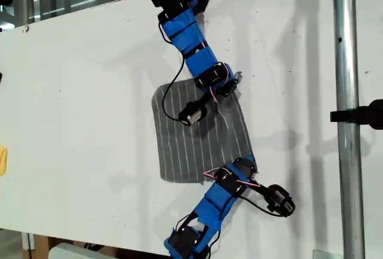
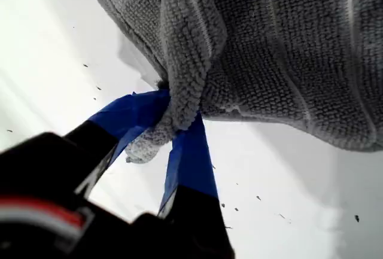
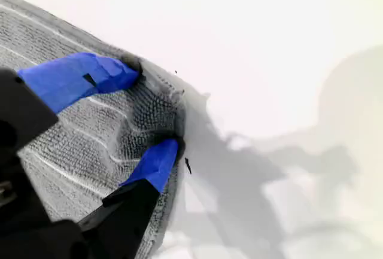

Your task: Grasp corners of a towel and fold twice.

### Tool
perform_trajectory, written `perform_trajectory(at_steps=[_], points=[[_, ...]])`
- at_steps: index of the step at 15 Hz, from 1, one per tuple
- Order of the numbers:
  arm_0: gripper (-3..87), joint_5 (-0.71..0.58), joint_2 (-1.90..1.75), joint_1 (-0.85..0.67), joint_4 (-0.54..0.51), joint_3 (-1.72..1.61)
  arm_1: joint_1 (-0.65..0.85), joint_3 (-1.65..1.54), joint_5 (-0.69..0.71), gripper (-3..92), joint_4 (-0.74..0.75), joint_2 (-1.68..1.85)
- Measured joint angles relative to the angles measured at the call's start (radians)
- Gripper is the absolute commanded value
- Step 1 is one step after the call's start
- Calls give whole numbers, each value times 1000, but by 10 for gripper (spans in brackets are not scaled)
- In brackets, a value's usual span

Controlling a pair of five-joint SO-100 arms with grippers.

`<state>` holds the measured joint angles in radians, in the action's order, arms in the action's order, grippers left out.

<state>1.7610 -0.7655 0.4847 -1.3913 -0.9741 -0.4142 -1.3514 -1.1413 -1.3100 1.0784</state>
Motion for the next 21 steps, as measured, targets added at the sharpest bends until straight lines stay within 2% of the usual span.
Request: perform_trajectory(at_steps=[2,7,11,12,15,19,21], points=[[-29,8,2,-5,2,-3,0,0,0,-2,11,0],[-29,-18,-67,-6,-81,5,-12,25,0,-2,0,3],[-29,-31,-282,40,-213,-5,-124,75,-38,-2,-15,84],[-29,-71,-336,74,-219,-5,-170,103,-51,-2,-25,107],[-29,-74,-454,133,-216,-18,-229,144,-58,-2,-25,175],[-29,-92,-506,74,-216,-138,-124,124,-71,-2,-78,183],[-29,-187,-512,-52,-216,-219,-20,58,-52,-2,-123,230]])
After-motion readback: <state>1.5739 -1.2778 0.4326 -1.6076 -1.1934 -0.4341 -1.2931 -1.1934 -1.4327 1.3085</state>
